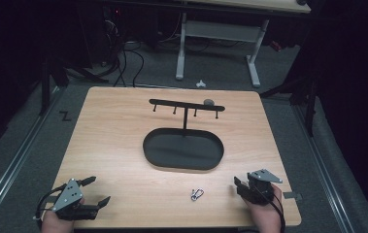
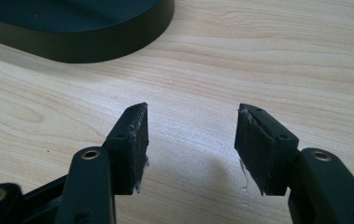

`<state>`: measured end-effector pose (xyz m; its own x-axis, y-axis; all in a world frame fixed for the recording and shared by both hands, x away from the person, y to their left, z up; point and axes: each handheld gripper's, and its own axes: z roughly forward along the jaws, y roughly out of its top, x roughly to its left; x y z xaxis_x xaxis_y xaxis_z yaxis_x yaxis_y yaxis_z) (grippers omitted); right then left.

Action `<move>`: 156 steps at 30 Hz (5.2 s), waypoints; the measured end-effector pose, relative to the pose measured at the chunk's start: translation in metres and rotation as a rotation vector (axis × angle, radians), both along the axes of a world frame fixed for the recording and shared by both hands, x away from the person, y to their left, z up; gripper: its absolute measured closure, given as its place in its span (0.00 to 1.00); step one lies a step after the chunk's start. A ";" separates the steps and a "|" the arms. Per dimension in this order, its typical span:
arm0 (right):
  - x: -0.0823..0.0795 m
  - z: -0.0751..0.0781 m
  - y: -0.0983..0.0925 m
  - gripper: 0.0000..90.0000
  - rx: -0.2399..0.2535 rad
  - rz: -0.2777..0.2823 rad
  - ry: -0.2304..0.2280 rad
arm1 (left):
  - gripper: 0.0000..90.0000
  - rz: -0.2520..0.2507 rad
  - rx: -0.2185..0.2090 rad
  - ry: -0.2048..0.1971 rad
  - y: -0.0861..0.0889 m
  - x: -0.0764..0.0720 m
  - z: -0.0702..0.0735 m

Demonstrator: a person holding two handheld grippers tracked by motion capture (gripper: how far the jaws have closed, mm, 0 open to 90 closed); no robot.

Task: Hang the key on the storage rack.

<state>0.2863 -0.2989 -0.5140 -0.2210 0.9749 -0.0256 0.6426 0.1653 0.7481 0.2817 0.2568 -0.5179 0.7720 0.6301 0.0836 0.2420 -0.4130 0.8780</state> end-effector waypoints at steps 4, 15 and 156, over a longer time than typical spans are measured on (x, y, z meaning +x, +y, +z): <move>-0.001 -0.002 -0.001 0.48 0.012 0.000 0.004 | 0.17 -0.002 0.001 -0.005 -0.002 0.001 0.001; -0.002 -0.001 -0.002 0.48 0.024 -0.001 0.008 | 0.17 -0.006 0.003 -0.004 -0.002 0.000 0.000; 0.023 0.033 0.133 0.37 -0.269 0.494 0.580 | 0.17 -0.039 0.011 0.007 -0.003 0.000 -0.001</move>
<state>0.3089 -0.1656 -0.4806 -0.6748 0.7380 0.0058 0.7220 0.6585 0.2124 0.2818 0.2539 -0.5191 0.7965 0.5987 0.0846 0.2319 -0.4316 0.8718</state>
